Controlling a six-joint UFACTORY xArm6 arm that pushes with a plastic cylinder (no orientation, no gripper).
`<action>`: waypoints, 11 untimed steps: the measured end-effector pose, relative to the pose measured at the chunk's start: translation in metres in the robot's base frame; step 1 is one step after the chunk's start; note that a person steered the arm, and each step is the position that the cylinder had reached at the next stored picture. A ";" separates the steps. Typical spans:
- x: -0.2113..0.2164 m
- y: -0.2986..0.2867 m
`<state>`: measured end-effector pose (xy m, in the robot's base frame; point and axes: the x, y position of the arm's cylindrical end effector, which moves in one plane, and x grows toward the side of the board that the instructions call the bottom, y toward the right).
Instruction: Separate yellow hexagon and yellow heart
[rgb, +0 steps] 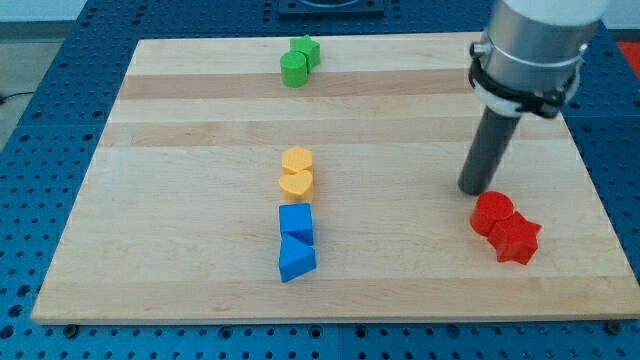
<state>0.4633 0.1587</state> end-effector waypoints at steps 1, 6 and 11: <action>-0.075 -0.058; 0.019 -0.241; -0.040 -0.237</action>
